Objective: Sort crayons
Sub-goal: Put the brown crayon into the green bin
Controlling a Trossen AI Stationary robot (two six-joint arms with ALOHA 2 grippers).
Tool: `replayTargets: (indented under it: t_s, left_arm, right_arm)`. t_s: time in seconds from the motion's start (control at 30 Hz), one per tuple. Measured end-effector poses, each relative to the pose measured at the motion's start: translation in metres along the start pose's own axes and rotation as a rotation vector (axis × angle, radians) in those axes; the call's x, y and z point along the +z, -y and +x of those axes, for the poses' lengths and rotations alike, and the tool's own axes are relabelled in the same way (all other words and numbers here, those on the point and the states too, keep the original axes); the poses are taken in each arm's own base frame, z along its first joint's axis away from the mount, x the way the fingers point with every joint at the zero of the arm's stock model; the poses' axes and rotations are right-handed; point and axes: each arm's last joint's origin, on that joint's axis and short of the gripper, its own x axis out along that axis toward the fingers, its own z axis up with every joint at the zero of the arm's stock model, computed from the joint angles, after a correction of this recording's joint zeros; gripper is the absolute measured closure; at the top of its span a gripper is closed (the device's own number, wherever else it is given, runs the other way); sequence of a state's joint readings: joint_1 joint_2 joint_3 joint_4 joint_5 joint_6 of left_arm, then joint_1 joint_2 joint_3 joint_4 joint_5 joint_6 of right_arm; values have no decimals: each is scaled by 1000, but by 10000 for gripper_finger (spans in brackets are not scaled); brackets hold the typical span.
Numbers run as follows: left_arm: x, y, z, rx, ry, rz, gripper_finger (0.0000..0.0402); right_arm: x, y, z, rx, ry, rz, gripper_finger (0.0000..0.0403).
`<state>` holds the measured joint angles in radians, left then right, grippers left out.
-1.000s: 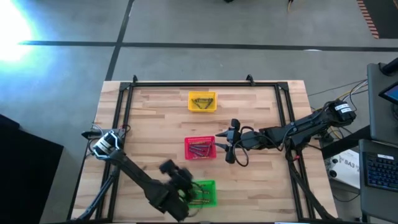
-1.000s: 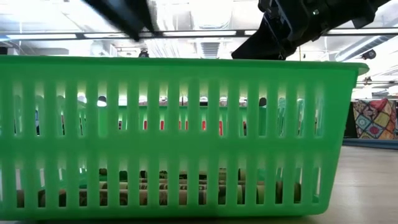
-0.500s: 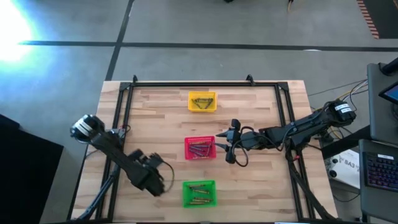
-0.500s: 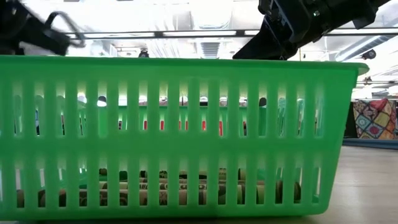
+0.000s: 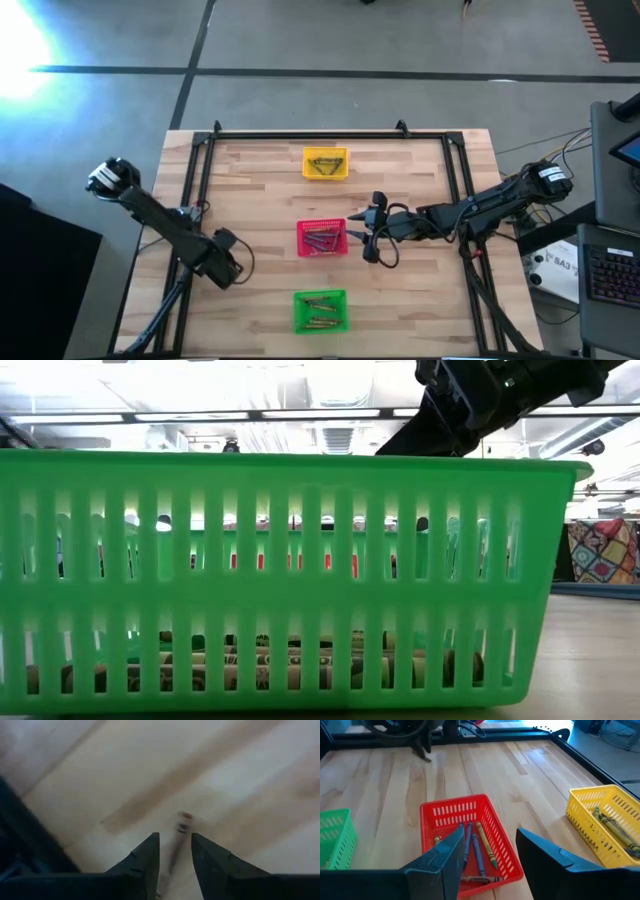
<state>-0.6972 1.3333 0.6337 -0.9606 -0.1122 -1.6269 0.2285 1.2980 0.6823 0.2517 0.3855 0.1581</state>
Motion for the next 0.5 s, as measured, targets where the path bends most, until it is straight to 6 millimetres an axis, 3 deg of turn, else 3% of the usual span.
replayTargets:
  t_s: [0.23,0.5]
  left_arm:
    - [-3,-19,24,46,-20,-69,317]
    - [-2,-12,18,10,-13,-37,325]
  right_arm:
    - [-2,0,0,-3,-19,-8,232]
    - [-2,0,0,-3,-20,-9,232]
